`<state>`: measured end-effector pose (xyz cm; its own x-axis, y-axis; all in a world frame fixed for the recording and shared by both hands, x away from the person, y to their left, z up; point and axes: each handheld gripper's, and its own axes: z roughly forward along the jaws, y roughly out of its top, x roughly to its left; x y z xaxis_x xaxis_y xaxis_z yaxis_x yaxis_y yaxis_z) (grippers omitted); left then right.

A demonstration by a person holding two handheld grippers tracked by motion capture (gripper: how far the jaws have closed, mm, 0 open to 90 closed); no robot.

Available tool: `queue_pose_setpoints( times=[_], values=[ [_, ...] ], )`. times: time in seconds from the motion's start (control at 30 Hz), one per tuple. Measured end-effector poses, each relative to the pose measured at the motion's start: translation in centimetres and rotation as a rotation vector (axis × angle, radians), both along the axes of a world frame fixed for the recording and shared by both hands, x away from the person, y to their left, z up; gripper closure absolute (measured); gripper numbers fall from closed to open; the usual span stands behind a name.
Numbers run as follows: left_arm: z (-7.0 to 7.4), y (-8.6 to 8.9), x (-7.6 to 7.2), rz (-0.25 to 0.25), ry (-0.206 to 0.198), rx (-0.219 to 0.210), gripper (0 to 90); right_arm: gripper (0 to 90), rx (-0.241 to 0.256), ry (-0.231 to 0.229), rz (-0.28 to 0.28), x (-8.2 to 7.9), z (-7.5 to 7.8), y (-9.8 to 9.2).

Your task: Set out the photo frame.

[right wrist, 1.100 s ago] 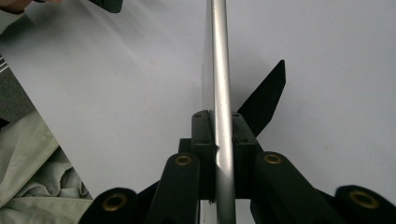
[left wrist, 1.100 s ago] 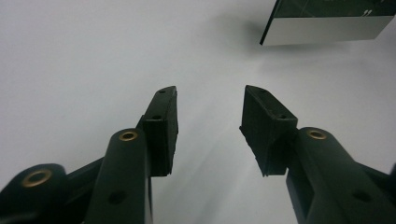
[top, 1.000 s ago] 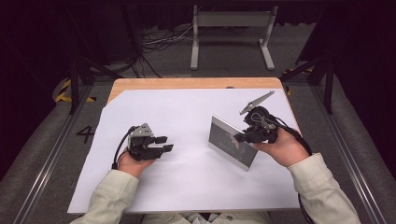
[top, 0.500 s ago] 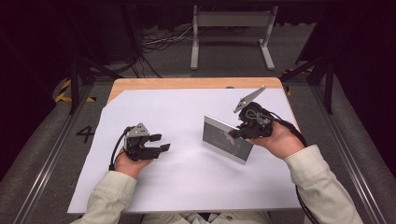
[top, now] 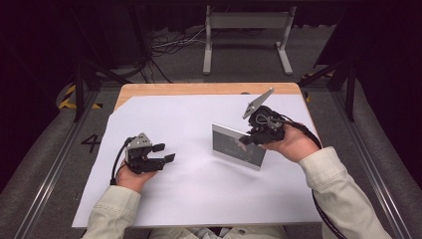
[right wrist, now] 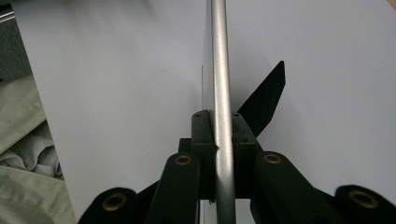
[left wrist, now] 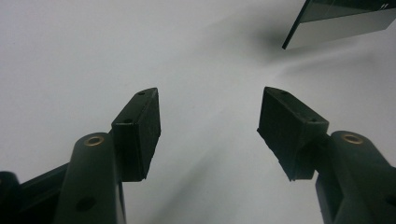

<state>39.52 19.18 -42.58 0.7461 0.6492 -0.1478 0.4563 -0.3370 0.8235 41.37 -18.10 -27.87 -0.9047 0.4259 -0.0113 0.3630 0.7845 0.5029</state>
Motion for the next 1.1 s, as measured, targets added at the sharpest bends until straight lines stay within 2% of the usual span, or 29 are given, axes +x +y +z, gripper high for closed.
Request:
queue_pose_setpoints(
  times=[0.33,0.7,0.93,1.1],
  values=[
    [-0.2,1.3,-0.9,0.032,0.009,-0.005,39.1,83.5,-0.024,0.011,0.081,0.9,-0.1,1.2],
    [-0.4,2.7,-2.0,0.08,0.016,-0.005,39.1,83.5,-0.026,0.018,0.176,1.7,-0.3,2.5],
    [-0.5,3.2,-2.4,0.092,0.018,-0.005,39.1,83.5,-0.025,0.03,0.23,2.2,-0.7,3.1],
    [-0.5,3.2,-2.3,0.09,0.019,-0.005,39.1,83.5,-0.026,0.021,0.261,2.4,-0.9,3.3]
  ],
)
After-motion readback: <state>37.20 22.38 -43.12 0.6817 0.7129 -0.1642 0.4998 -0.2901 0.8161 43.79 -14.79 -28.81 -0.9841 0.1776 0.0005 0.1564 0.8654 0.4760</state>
